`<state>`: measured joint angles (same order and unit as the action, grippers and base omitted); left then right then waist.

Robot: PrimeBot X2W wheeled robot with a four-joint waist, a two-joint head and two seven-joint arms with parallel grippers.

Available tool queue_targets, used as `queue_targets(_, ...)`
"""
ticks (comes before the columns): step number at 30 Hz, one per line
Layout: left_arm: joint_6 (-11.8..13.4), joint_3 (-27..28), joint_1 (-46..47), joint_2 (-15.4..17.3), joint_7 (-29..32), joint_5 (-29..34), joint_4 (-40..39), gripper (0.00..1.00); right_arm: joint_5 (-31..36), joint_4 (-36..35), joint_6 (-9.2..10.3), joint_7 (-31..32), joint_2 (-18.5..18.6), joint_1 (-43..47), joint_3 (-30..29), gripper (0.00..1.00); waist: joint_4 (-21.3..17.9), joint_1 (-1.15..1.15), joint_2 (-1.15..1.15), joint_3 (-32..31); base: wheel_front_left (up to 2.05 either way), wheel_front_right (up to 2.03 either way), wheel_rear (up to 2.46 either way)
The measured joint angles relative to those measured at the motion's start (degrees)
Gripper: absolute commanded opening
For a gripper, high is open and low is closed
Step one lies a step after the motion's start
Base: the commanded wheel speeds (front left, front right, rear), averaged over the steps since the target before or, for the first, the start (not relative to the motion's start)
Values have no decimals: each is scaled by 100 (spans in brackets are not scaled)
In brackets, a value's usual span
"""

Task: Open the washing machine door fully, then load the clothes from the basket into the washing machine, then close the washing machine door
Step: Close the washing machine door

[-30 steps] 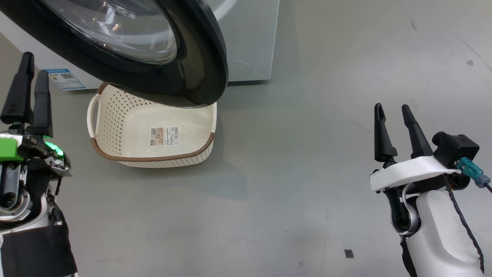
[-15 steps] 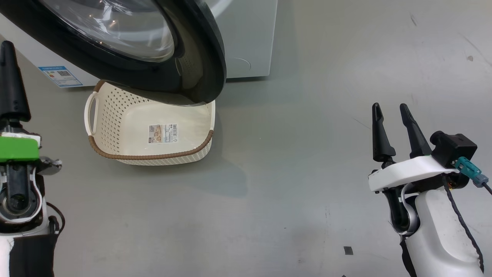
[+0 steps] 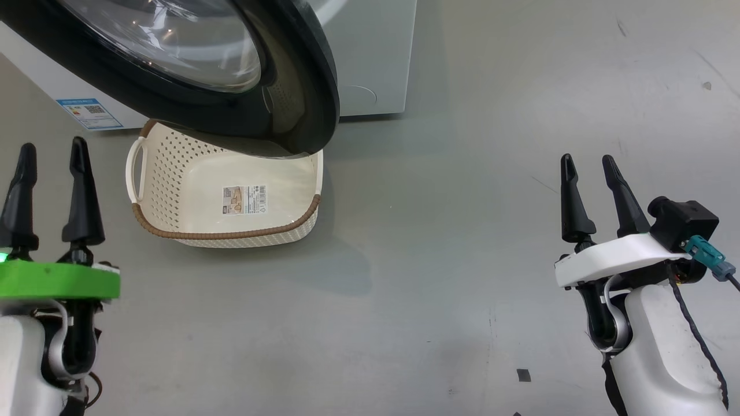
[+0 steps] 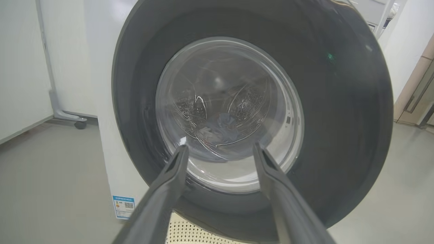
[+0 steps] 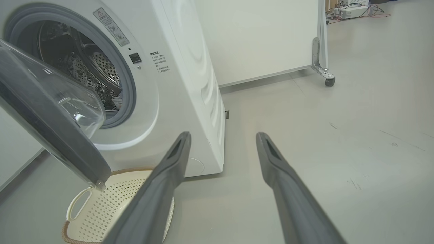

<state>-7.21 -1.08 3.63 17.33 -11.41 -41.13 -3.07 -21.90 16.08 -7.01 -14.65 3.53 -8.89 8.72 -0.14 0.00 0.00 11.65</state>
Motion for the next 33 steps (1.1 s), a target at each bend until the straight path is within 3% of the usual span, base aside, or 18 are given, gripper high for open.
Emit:
queue_targets(4,-8,-250,-167,263,-303,949,428,100,0,-1,0,0,0,-1,-1,100,-8,0,0,-5,0,0,0)
queue_targets(9,-2,-336,-218,213,-303,1459,699,100,-1,-1,0,0,-1,-1,1,100,-18,0,0,-13,0,0,0)
queue_targets(21,322,-415,-232,-248,-303,1770,1190,100,0,0,0,0,2,-1,4,100,-55,0,0,-51,0,0,0)
queue_targets(33,446,-134,-215,-541,-303,1893,1287,100,36,1,0,0,3,-1,4,100,-50,0,0,-109,0,0,0)
